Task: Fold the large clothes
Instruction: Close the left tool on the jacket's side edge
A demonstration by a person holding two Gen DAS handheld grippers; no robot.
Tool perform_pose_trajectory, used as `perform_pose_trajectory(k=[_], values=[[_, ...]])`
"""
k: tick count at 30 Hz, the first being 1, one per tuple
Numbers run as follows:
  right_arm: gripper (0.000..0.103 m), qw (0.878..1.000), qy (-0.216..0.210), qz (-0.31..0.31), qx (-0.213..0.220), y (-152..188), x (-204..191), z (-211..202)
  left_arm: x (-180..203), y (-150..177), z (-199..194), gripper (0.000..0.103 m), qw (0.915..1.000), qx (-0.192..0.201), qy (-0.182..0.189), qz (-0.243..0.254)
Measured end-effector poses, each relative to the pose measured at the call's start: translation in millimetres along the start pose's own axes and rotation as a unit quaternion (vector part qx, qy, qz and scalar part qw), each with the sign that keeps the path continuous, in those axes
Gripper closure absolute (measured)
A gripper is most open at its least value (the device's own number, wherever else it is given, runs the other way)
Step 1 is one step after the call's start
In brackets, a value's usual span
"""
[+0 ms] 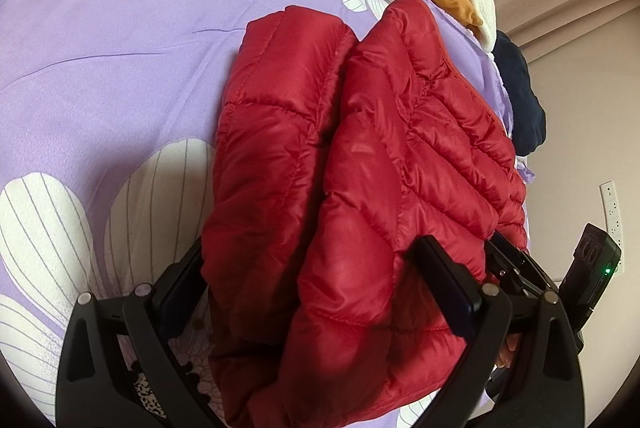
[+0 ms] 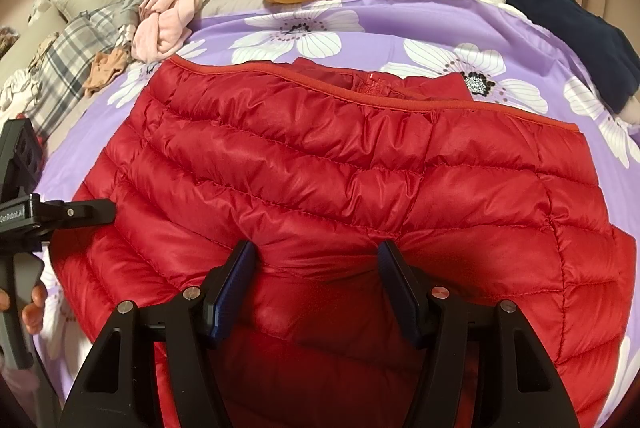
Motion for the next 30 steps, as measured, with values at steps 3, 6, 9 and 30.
perform_pose_trajectory(k=[3,6,9,30], values=[[0.04,1.0,0.0,0.0,0.0,0.1,0.0,-0.1,0.0,-0.1,0.2,0.005,1.0,0.0,0.0,0.0],[0.04,1.0,0.0,0.0,0.0,0.3,0.0,-0.1,-0.1,-0.2,0.5,0.005,1.0,0.0,0.0,0.0],[0.04,1.0,0.0,0.0,0.0,0.4,0.1,-0.1,0.3,-0.5,1.1,0.005,1.0,0.0,0.0,0.0],[0.04,1.0,0.0,0.0,0.002,0.4,0.1,-0.4,-0.2,-0.4,1.0,0.005,0.9999,-0.002,0.01,-0.005]])
Point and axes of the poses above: each gripper's, at about its wrist camera, not at the fingertips, and z roughly the way its jaws point, x to its right, y to its underside, the point moved 9 cm from there along z, roughly the way its jaws point, and after that the axes turned 7 degrees about -z, right-handed, at the moved point
